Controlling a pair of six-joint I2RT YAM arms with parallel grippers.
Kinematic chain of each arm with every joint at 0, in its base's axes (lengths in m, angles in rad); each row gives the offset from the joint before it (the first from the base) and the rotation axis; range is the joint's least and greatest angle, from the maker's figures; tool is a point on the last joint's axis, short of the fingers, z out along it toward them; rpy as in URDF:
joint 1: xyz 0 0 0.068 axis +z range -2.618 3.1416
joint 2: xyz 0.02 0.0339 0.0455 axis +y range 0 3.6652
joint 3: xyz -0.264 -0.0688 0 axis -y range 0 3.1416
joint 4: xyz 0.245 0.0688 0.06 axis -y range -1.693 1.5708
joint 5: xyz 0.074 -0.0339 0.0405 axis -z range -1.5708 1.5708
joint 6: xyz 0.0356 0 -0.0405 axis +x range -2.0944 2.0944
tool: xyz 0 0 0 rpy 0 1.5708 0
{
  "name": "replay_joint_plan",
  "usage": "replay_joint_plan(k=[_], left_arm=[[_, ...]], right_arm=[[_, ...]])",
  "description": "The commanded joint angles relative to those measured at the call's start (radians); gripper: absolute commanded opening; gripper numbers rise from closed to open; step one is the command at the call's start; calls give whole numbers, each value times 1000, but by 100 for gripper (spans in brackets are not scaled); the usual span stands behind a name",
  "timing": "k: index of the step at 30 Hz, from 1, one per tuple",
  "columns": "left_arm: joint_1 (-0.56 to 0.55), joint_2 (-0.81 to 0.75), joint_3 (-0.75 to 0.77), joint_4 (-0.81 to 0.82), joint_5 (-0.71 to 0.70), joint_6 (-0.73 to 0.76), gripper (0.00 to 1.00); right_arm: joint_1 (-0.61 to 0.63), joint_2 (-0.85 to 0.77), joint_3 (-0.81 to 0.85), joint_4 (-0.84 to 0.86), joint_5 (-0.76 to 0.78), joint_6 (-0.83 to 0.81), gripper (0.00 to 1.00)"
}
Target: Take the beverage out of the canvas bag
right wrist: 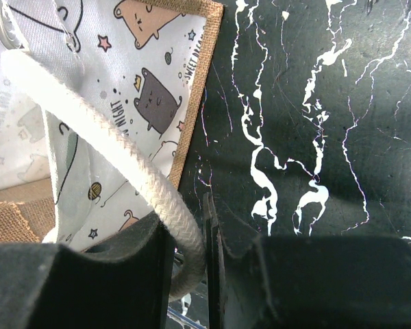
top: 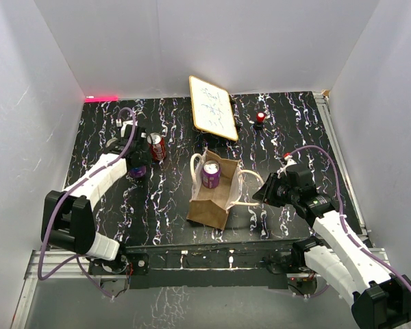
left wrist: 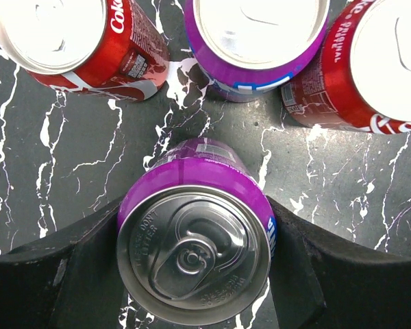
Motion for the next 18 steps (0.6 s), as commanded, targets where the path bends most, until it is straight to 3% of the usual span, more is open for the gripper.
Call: replay_joint_plan(k=[1, 18], left_arm=[[39, -23, -4, 79, 39, 19, 0], [65, 54, 27, 45, 77, 10, 0]], right_arm=[[1, -6, 5, 44, 9, -10, 24], [1, -5, 5, 44, 4, -12, 24]])
